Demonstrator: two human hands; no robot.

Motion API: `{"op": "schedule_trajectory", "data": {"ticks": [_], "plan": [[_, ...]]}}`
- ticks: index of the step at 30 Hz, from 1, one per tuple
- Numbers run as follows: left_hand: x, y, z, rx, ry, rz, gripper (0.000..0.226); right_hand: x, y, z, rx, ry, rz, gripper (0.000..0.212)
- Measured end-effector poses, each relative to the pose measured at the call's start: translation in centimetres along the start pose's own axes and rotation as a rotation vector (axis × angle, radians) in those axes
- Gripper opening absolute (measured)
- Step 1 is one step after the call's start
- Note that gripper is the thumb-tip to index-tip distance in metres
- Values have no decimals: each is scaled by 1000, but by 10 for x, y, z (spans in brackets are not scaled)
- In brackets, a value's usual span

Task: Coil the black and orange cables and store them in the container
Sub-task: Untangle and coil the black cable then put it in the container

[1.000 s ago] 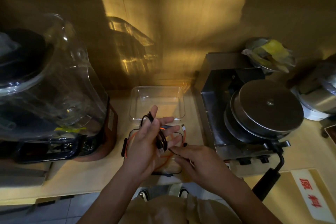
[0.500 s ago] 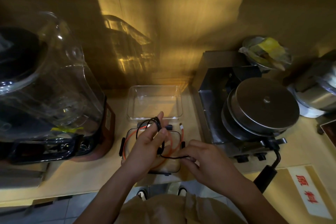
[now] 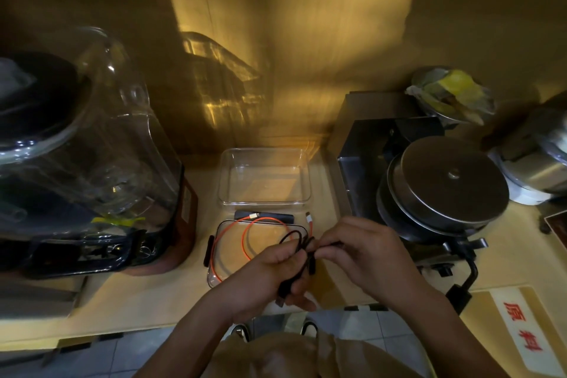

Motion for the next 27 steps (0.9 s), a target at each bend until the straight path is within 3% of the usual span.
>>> {"op": "schedule_trajectory", "data": {"ticks": [6, 18, 24, 27], "plan": [[6, 10, -5, 155, -51, -42, 33, 1, 11, -1, -205, 103, -124, 1], [11, 16, -14, 426, -285, -48, 39, 8, 12, -36, -581, 53, -327, 29], [9, 14, -14, 433, -295, -32, 43, 14, 21, -57, -675, -4, -394, 59], [8, 17, -15, 412, -258, -49, 39, 15, 24, -59, -690, -3, -441, 48]]}}
Point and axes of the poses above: each hand's wrist, its own x-axis away from the middle knuckle, its own z-axis out of the back of the hand, y = z × x, the point moved 7 cm from there along -x, towards the middle knuckle, and after that the axes turned 5 degrees about z, right-handed, at the moved point
